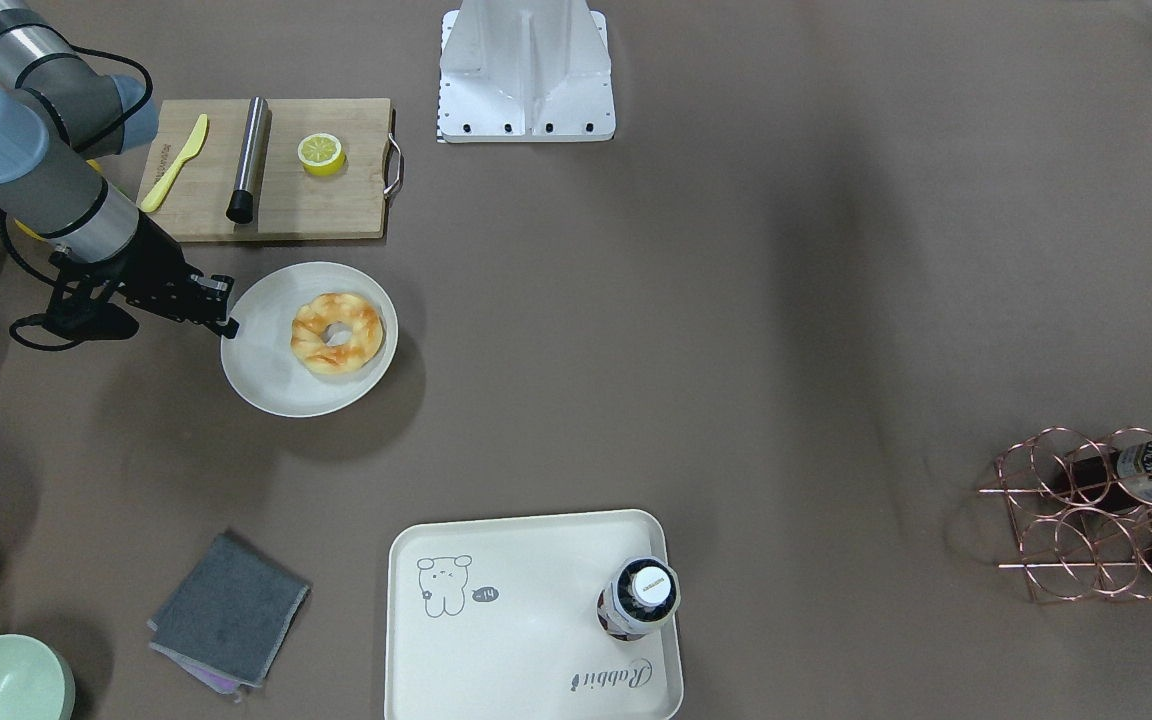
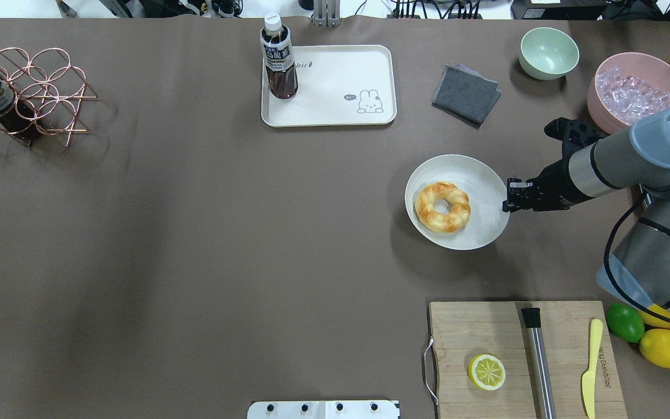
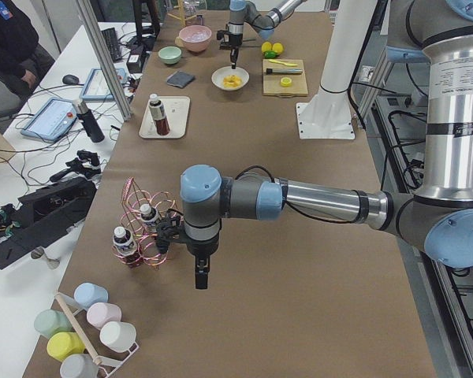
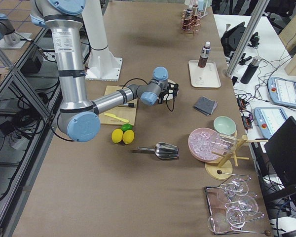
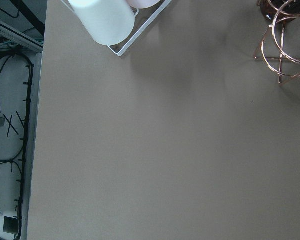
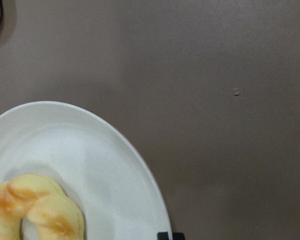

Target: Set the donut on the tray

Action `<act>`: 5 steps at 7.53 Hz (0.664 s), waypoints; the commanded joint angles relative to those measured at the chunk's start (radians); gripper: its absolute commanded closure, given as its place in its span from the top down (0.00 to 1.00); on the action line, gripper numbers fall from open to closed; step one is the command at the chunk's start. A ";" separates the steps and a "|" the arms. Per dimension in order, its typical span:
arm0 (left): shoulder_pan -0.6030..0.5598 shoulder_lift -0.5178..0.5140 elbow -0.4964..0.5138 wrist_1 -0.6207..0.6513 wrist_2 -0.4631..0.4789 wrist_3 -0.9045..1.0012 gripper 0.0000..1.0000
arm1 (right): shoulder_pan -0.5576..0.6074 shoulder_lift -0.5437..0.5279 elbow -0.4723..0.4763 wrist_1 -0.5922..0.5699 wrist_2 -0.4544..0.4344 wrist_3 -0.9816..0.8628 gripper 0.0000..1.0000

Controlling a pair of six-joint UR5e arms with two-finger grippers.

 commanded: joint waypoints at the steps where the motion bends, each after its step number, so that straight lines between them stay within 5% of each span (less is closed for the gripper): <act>1: 0.000 -0.003 0.000 0.001 0.000 0.000 0.98 | 0.054 0.026 -0.005 0.026 0.050 0.009 0.00; 3: 0.000 0.004 -0.005 0.001 0.000 -0.002 0.98 | 0.089 0.120 -0.057 0.018 0.043 0.015 0.00; 5: -0.005 0.009 -0.020 0.001 0.000 -0.003 0.98 | 0.111 0.290 -0.237 0.017 0.040 0.036 0.00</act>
